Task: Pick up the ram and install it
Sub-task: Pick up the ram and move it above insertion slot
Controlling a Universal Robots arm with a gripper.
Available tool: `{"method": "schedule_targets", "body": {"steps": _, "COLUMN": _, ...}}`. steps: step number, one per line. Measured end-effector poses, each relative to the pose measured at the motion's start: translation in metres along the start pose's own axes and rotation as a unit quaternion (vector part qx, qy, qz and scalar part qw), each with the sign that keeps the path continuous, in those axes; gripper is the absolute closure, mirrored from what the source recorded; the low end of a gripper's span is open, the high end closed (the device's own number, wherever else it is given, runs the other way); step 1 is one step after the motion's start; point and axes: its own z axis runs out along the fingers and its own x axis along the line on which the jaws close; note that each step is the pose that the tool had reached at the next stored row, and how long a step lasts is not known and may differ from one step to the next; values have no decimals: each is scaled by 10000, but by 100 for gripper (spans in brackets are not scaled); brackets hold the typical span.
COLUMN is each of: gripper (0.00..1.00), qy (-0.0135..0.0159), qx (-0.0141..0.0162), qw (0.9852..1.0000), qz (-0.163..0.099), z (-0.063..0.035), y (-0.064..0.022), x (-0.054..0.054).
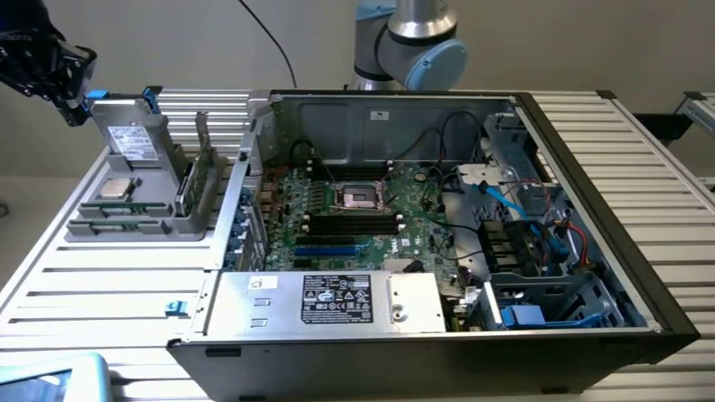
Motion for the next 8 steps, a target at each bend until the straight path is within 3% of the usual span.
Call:
{"method": "schedule_targets", "body": {"steps": 4, "gripper": 89, "qy": 16, "qx": -9, "qw": 9993, "qz": -365, "z": 3, "y": 0, "x": 0}}
{"method": "schedule_targets", "body": {"steps": 8, "gripper": 89, "qy": 33, "qx": -16, "qw": 9973, "qz": -730, "z": 4, "y": -1, "x": 0}}
